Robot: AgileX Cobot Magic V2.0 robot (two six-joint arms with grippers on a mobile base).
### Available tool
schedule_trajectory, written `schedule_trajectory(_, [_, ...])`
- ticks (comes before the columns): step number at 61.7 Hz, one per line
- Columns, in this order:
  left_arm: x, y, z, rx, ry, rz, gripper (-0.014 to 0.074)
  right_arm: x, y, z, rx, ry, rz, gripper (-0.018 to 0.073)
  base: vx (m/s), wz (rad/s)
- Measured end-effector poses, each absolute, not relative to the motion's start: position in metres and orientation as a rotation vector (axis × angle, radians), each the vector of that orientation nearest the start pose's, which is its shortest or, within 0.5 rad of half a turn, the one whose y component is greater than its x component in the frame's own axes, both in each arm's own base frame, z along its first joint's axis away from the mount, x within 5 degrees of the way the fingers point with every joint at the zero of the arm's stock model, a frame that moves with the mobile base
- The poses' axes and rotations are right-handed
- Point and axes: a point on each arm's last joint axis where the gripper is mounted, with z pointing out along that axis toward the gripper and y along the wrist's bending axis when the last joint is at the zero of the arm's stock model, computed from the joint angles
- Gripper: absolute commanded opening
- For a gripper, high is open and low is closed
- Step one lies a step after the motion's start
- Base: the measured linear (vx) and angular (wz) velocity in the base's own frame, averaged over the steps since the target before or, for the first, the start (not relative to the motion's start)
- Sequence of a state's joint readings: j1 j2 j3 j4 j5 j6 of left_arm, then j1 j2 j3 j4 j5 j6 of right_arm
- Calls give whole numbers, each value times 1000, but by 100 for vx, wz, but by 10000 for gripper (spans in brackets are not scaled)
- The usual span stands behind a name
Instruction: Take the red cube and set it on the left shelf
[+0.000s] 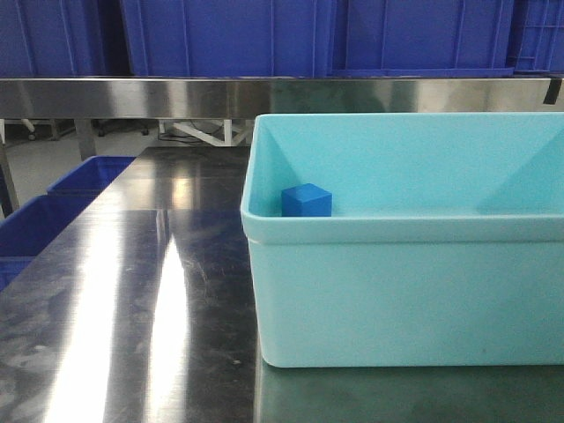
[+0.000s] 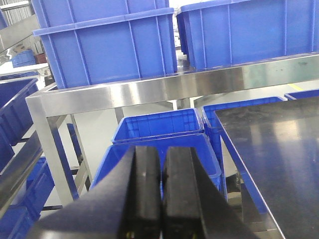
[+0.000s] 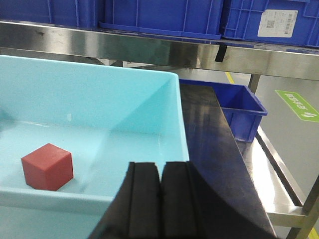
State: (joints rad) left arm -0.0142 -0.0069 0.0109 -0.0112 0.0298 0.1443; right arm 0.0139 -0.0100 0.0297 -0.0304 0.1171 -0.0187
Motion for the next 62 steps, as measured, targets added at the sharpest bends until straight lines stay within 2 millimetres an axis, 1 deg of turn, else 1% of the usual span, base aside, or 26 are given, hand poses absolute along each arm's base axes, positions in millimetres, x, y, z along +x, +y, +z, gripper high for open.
schedule_trajectory(62, [56, -1, 207, 112, 1514, 95, 106, 57, 0, 193, -51, 1621, -33, 49, 0, 0])
